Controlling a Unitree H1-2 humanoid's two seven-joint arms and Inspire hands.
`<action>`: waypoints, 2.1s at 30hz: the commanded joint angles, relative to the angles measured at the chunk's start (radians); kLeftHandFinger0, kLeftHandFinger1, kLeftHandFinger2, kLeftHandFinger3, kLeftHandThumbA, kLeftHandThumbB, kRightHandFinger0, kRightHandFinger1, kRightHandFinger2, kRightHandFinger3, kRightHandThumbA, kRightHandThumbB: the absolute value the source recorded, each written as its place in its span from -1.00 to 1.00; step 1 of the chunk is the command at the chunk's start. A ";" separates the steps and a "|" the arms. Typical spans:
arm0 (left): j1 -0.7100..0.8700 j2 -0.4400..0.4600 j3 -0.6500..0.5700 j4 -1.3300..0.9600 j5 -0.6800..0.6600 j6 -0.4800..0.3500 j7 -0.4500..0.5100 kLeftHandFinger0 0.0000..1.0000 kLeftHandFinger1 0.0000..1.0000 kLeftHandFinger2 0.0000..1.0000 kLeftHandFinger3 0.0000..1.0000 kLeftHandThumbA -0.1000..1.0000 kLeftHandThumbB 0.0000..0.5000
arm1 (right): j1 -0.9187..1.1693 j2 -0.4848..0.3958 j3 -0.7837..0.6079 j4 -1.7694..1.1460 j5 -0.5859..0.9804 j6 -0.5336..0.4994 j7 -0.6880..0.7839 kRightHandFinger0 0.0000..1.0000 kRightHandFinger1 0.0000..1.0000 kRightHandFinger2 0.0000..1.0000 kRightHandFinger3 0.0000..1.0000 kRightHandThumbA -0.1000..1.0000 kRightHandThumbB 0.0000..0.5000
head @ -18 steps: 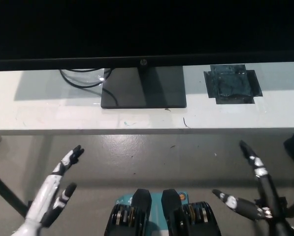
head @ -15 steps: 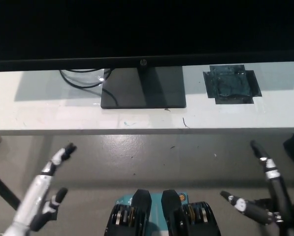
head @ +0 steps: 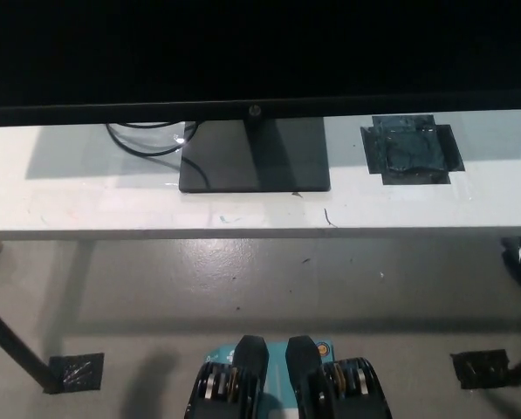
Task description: The monitor is placed at the center of the table and the robot uses both its hand to grab the left and right sides of the monitor to tilt the angle of the monitor downwards
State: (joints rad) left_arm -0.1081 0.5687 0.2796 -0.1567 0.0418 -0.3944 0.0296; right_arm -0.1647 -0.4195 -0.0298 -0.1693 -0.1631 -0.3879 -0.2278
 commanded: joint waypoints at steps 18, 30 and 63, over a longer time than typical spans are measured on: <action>-0.302 0.307 -0.008 0.253 -0.058 0.271 -0.195 1.00 1.00 1.00 1.00 0.63 0.41 | -0.498 -0.186 -0.031 0.436 0.313 0.259 0.431 1.00 1.00 1.00 1.00 0.99 1.00; -0.508 0.350 -0.174 0.541 0.018 0.224 -0.291 1.00 1.00 1.00 1.00 0.60 0.46 | -0.733 -0.203 0.015 0.743 0.399 0.328 0.752 1.00 1.00 1.00 1.00 0.87 1.00; -0.804 0.350 -0.400 0.866 0.168 0.144 -0.359 1.00 1.00 1.00 1.00 0.81 1.00 | -0.968 -0.194 0.068 1.017 0.435 0.527 1.104 1.00 1.00 1.00 1.00 0.74 1.00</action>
State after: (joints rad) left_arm -0.8108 0.8429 -0.1286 0.7110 0.1817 -0.1907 -0.3069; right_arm -1.0578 -0.6441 0.0066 0.8647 0.2557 0.0951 0.7482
